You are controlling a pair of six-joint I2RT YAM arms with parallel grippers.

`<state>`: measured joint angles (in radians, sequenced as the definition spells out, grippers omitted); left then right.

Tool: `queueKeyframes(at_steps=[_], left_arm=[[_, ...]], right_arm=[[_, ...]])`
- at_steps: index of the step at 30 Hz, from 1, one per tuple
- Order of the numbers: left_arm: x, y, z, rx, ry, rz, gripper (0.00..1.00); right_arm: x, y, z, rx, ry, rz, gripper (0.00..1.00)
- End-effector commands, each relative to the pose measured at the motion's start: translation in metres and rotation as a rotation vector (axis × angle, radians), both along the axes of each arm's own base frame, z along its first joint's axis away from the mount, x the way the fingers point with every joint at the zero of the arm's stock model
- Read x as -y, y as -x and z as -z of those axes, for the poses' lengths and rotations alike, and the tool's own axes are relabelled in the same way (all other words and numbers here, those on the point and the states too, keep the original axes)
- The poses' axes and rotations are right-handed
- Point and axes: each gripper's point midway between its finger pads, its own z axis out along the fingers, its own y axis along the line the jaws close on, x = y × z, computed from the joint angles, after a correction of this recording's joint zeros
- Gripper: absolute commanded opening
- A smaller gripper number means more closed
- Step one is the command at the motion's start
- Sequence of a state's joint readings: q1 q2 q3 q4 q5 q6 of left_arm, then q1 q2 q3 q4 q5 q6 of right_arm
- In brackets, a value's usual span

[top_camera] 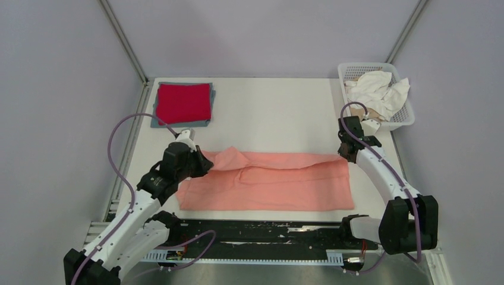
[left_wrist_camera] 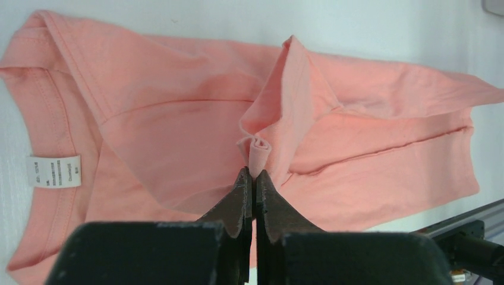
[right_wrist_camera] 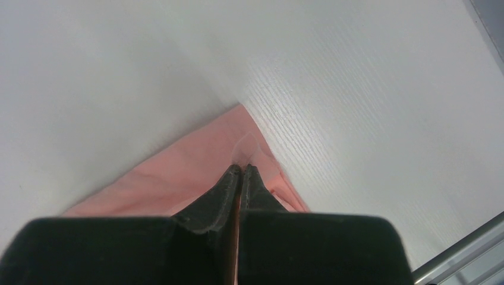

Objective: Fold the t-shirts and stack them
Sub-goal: Fold the other side of the tshirt into a rectangle

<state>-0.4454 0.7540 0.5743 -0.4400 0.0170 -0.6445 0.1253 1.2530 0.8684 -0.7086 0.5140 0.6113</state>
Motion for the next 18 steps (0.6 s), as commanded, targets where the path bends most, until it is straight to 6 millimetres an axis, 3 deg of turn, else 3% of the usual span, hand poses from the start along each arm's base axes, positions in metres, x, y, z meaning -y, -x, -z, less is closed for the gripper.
queueKeyframes(at_steps=[1,8,18], left_arm=[[-0.004,0.009,0.001,-0.021,0.023,-0.032,0.00],[-0.008,0.029,0.022,-0.105,0.035,-0.046,0.00],[-0.010,0.059,0.055,-0.275,0.067,-0.083,0.00]], right_arm=[[0.004,-0.001,-0.014,0.036,0.016,0.009,0.00],[0.005,0.005,-0.008,0.016,0.019,0.018,0.00],[0.011,0.028,0.023,-0.087,0.033,0.085,0.00]])
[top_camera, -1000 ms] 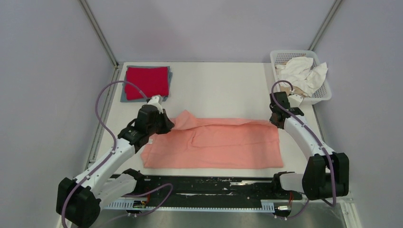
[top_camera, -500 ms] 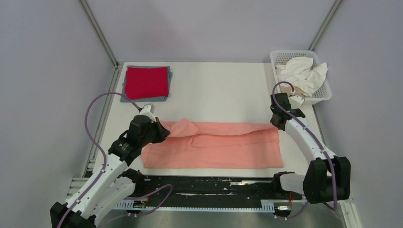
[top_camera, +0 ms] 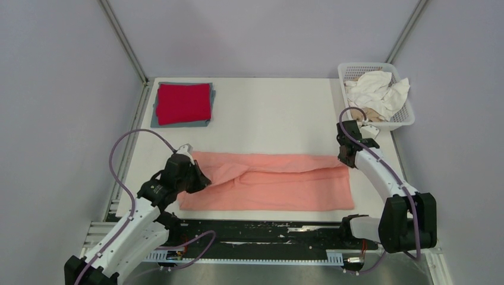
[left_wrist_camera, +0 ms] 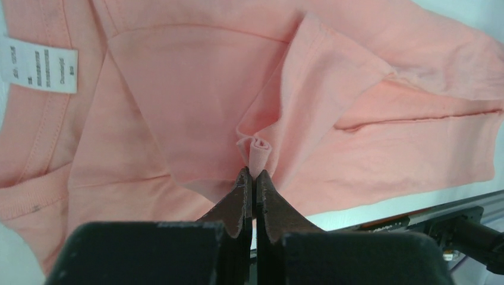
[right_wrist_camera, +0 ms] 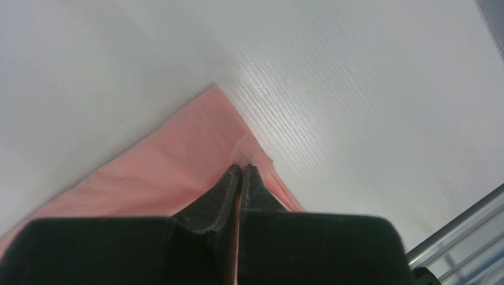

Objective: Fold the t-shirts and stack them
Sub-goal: Fold the other side of the tshirt into a rectangle

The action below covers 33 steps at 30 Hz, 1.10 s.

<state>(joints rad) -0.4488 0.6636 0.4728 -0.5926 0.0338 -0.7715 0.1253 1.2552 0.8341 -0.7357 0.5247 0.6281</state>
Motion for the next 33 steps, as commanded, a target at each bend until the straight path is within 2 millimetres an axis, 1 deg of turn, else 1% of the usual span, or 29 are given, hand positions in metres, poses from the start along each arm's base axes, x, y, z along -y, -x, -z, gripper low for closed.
queueKeyframes(at_steps=[1,3,4,5,6,8,9,10,11,12,14,15,16,17,18,19,20,21,22,23,24,26,27,28,29,30,31,32,33], left_arm=[[0.003,0.023,0.016,-0.115,0.046,-0.011,0.04],[0.003,0.036,0.025,-0.180,0.051,-0.009,0.09],[0.003,0.042,0.029,-0.208,0.053,-0.009,0.12],[0.000,0.050,0.033,-0.247,0.040,-0.013,0.20],[-0.001,0.054,0.034,-0.269,0.036,-0.015,0.24],[0.001,0.063,0.031,-0.295,0.044,0.002,0.39],[0.002,0.065,0.025,-0.296,0.052,0.012,0.45],[0.006,0.068,0.020,-0.291,0.070,0.036,0.57],[0.009,0.067,0.012,-0.274,0.081,0.051,0.64],[0.010,0.068,0.007,-0.253,0.081,0.067,0.82],[0.006,0.060,-0.007,-0.199,0.056,0.061,0.98],[0.006,0.053,-0.018,-0.160,0.053,0.056,0.99],[0.003,0.045,-0.021,-0.134,0.023,0.050,1.00],[0.007,0.034,-0.036,-0.080,0.035,0.056,1.00],[0.014,0.021,-0.045,-0.037,0.041,0.077,1.00],[0.020,0.014,-0.050,-0.010,0.044,0.103,1.00],[0.035,0.001,-0.055,0.016,0.078,0.141,1.00],[0.042,-0.005,-0.055,0.026,0.088,0.164,1.00],[0.055,-0.018,-0.053,0.037,0.119,0.188,1.00],[0.061,-0.024,-0.049,0.031,0.130,0.195,1.00],[0.071,-0.036,-0.041,0.024,0.141,0.200,1.00],[0.081,-0.051,-0.025,-0.011,0.149,0.189,1.00],[0.085,-0.056,-0.020,-0.023,0.157,0.184,1.00],[0.092,-0.063,-0.008,-0.045,0.162,0.187,1.00],[0.096,-0.066,-0.003,-0.057,0.172,0.184,1.00],[0.100,-0.074,0.009,-0.074,0.167,0.176,1.00],[0.101,-0.075,0.026,-0.123,0.157,0.162,1.00],[0.106,-0.081,0.026,-0.119,0.166,0.165,1.00],[0.107,-0.081,0.040,-0.162,0.156,0.165,1.00]], right_arm=[[0.009,0.018,0.014,-0.042,0.025,0.087,0.01],[0.008,0.028,0.025,-0.059,0.013,0.118,0.05],[0.008,0.033,0.029,-0.071,0.008,0.123,0.10],[0.008,0.036,0.031,-0.079,0.004,0.127,0.17],[0.009,0.040,0.032,-0.085,0.009,0.129,0.20],[0.014,0.047,0.028,-0.088,0.032,0.161,0.26],[0.017,0.049,0.023,-0.083,0.043,0.175,0.33],[0.020,0.051,0.016,-0.065,0.055,0.189,0.49],[0.021,0.052,0.009,-0.046,0.054,0.201,0.62],[0.021,0.052,0.003,-0.023,0.048,0.209,0.69],[0.020,0.049,-0.009,0.034,0.031,0.207,0.83],[0.020,0.048,-0.015,0.062,0.024,0.206,0.89],[0.018,0.046,-0.021,0.085,0.011,0.194,0.91],[0.013,0.043,-0.027,0.111,-0.015,0.163,0.92],[0.002,0.032,-0.034,0.156,-0.063,0.096,0.93],[-0.012,0.023,-0.037,0.183,-0.107,-0.017,0.95],[-0.029,0.012,-0.041,0.239,-0.172,-0.122,0.99],[-0.050,0.002,-0.045,0.291,-0.249,-0.228,1.00],[-0.072,-0.005,-0.047,0.343,-0.329,-0.325,1.00],[-0.098,-0.008,-0.049,0.373,-0.435,-0.435,1.00],[-0.120,-0.011,-0.051,0.400,-0.526,-0.526,1.00],[-0.151,-0.013,-0.051,0.411,-0.658,-0.646,1.00],[-0.159,-0.016,-0.047,0.393,-0.693,-0.671,1.00],[-0.165,-0.018,-0.041,0.368,-0.713,-0.683,1.00],[-0.169,-0.022,-0.030,0.330,-0.723,-0.681,1.00],[-0.173,-0.025,-0.025,0.311,-0.727,-0.685,1.00],[-0.178,-0.028,-0.019,0.295,-0.729,-0.691,1.00],[-0.181,-0.032,-0.014,0.288,-0.729,-0.685,1.00],[-0.184,-0.034,-0.009,0.276,-0.733,-0.678,1.00]])
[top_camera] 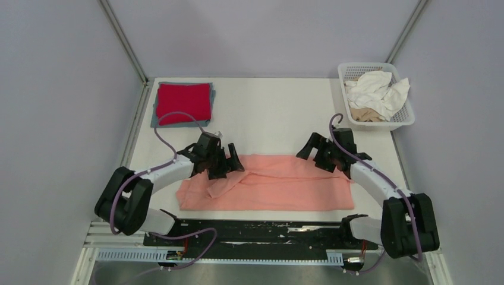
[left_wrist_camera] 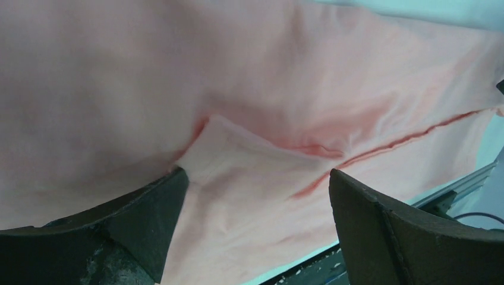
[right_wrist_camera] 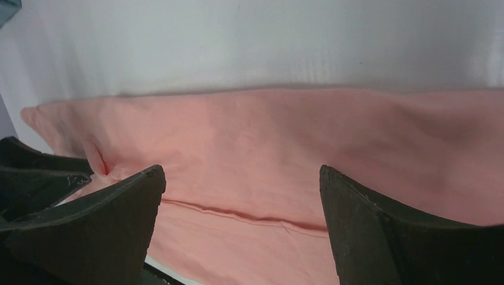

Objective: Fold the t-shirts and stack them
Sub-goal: Rotate the tshirt 90 degrees

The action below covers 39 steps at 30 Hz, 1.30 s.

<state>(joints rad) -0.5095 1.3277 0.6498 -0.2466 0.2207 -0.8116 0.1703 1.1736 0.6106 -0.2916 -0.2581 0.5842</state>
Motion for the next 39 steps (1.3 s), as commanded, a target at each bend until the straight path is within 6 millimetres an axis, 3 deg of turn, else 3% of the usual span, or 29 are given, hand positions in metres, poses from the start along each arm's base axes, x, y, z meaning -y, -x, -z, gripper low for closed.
queueKeyframes(at_steps=[1,2,5,7,11,14,17,20,21,22,23,24,27,30,35,39], left_arm=[[0.029,-0.035,0.004,0.043,0.087,0.000,1.00],[0.030,-0.035,0.017,0.007,0.074,-0.001,1.00],[0.034,-0.048,0.031,-0.023,0.040,0.008,1.00],[0.034,-0.067,0.036,-0.019,-0.009,0.007,1.00],[0.043,-0.131,0.027,0.036,-0.078,0.040,1.00],[0.066,-0.185,0.019,0.058,-0.078,0.102,1.00],[0.075,-0.224,0.015,0.061,-0.032,0.170,1.00],[0.080,-0.263,0.018,0.041,0.035,0.223,1.00],[0.080,-0.266,0.037,0.003,0.063,0.255,1.00],[0.084,-0.282,0.015,0.045,0.078,0.267,1.00],[0.082,-0.286,0.032,0.030,0.078,0.285,1.00],[0.085,-0.298,0.017,0.080,0.086,0.297,1.00],[0.085,-0.318,0.017,0.152,0.144,0.304,1.00],[0.081,-0.333,0.016,0.147,0.225,0.231,1.00],[0.091,-0.368,0.008,0.217,0.388,0.163,1.00],[0.094,-0.389,0.004,0.238,0.475,0.061,1.00]], right_arm=[[-0.037,-0.024,-0.012,0.092,-0.099,-0.119,1.00],[-0.037,-0.025,-0.006,0.071,-0.095,-0.108,1.00],[-0.029,-0.027,0.013,0.015,-0.051,-0.065,1.00],[-0.014,-0.024,0.025,-0.031,0.013,-0.001,1.00],[0.010,-0.022,0.034,-0.067,0.083,0.092,1.00],[0.025,-0.017,0.038,-0.119,0.126,0.159,1.00],[0.026,0.001,0.049,-0.210,0.134,0.149,1.00],[0.004,0.025,0.058,-0.268,0.070,0.018,1.00],[-0.006,0.033,0.059,-0.279,0.050,-0.047,1.00],[-0.018,0.043,0.059,-0.291,0.031,-0.118,1.00],[-0.031,0.053,0.059,-0.303,0.017,-0.196,1.00],[-0.045,0.064,0.058,-0.319,-0.005,-0.269,1.00],[-0.087,0.093,0.056,-0.361,-0.048,-0.446,1.00],[-0.114,0.108,0.058,-0.379,-0.026,-0.542,1.00],[-0.165,0.119,0.049,-0.347,-0.053,-0.677,1.00],[-0.205,0.108,0.035,-0.314,-0.172,-0.655,1.00]])
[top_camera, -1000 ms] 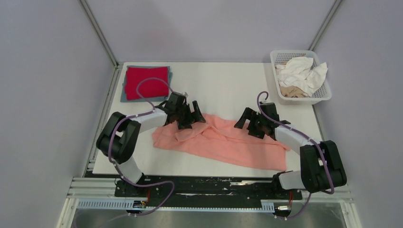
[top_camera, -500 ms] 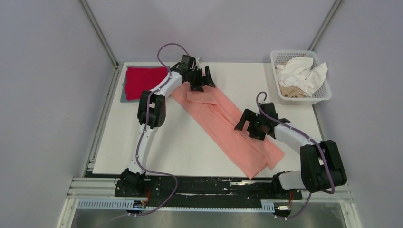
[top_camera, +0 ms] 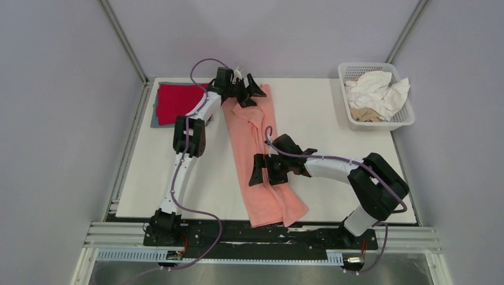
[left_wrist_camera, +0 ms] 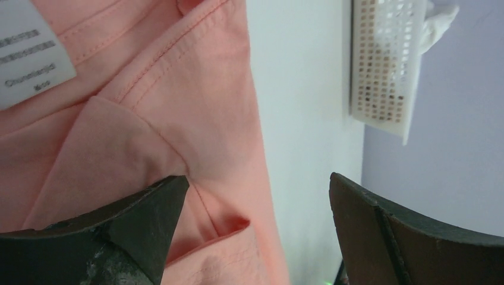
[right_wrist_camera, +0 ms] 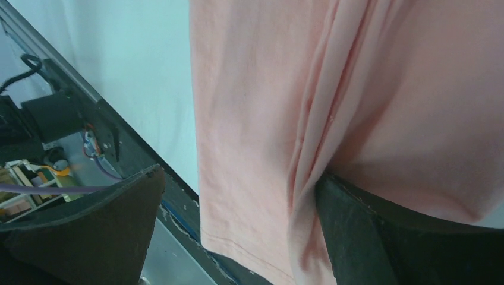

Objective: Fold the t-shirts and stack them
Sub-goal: Rotate the tshirt 90 degrees

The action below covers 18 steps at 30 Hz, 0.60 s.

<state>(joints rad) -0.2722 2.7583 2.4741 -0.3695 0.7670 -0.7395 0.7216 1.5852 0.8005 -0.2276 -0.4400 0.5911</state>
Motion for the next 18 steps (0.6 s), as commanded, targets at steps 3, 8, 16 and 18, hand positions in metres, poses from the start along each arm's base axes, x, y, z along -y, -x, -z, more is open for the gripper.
queueKeyframes(at_steps=[3,8,16,18], left_arm=[[-0.006,-0.049,0.011,0.040,0.122,-0.177,1.00],[-0.001,-0.054,0.000,0.065,0.180,-0.177,1.00],[0.002,-0.054,-0.021,0.128,0.150,-0.159,1.00],[0.002,-0.049,-0.038,0.150,0.133,-0.139,1.00]], right_arm=[[-0.049,0.009,-0.014,-0.110,-0.137,0.021,1.00],[-0.068,0.002,-0.020,-0.073,-0.155,0.003,1.00],[-0.012,-0.028,-0.030,0.105,0.040,0.230,1.00],[0.003,-0.027,-0.045,0.163,0.035,0.261,1.00]])
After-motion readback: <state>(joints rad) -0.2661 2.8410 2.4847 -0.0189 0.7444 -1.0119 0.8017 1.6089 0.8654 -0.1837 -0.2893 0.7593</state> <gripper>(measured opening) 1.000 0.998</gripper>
